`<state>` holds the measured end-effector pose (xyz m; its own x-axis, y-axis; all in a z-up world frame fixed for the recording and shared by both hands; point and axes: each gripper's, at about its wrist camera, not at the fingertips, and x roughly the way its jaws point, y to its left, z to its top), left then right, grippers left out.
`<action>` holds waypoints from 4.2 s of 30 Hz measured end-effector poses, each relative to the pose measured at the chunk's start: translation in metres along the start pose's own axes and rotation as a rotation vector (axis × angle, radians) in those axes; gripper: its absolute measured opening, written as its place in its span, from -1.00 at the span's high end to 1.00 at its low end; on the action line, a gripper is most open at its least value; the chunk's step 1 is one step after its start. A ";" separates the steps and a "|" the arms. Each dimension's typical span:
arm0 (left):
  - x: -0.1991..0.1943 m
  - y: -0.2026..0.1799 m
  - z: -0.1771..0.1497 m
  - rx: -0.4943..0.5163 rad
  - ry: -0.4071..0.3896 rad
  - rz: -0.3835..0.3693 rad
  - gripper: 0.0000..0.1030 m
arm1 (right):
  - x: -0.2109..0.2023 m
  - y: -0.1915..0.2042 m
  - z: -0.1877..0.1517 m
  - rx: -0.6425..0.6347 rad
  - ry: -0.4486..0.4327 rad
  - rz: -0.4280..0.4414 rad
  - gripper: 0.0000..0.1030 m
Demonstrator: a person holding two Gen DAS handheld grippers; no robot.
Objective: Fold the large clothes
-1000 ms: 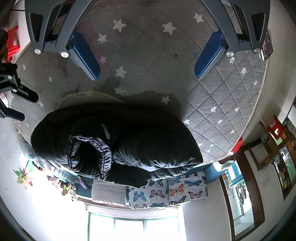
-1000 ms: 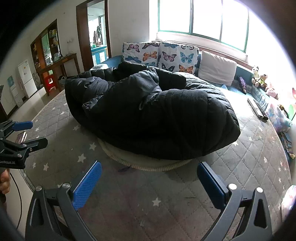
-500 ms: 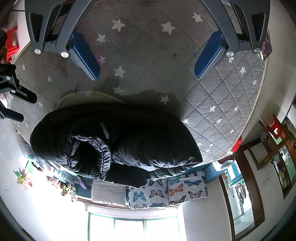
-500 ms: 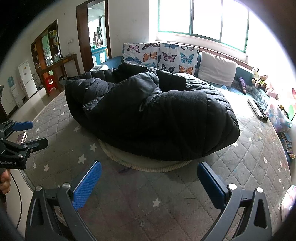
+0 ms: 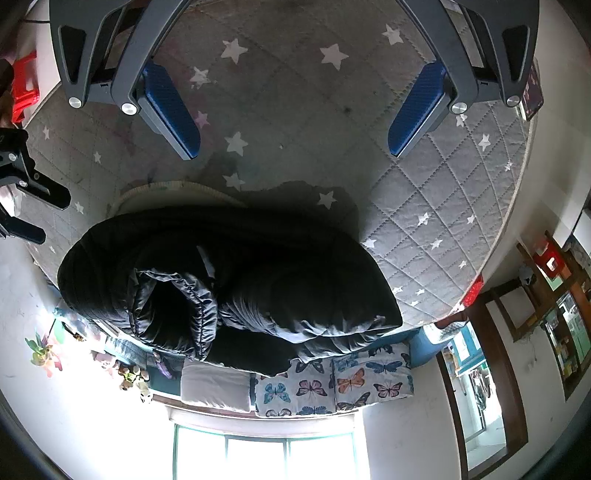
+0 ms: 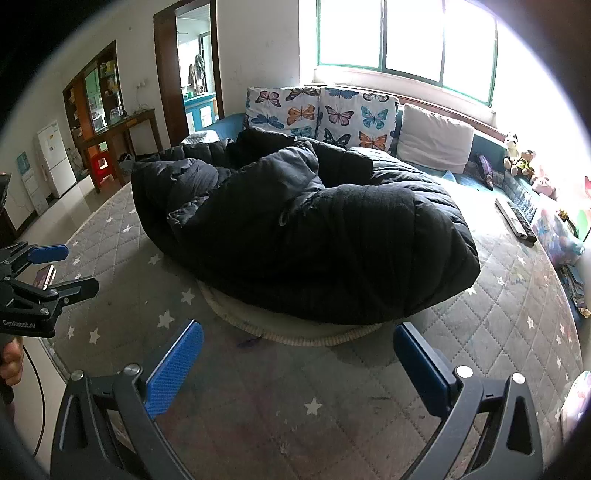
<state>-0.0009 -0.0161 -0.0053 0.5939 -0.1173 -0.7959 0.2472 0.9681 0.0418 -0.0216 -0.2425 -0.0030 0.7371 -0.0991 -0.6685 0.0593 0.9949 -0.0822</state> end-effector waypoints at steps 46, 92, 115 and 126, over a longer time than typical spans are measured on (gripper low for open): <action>0.085 0.012 0.157 0.215 0.038 -0.165 -0.57 | 0.081 -0.009 0.108 -0.068 0.113 0.170 0.18; 0.046 0.004 0.054 0.182 0.166 -0.320 -0.28 | 0.020 -0.039 0.044 -0.114 0.169 0.185 -0.54; 0.098 -0.041 0.154 0.187 0.252 -0.369 -0.29 | 0.084 -0.045 0.004 -0.128 0.338 0.214 -0.82; 0.172 -0.050 0.224 0.141 0.163 -0.097 -0.29 | 0.076 -0.075 0.072 -0.116 0.292 0.218 -0.81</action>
<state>0.2605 -0.1344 -0.0092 0.4337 -0.1603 -0.8867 0.4084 0.9122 0.0348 0.0787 -0.3233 0.0059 0.5002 0.0962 -0.8606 -0.1666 0.9859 0.0134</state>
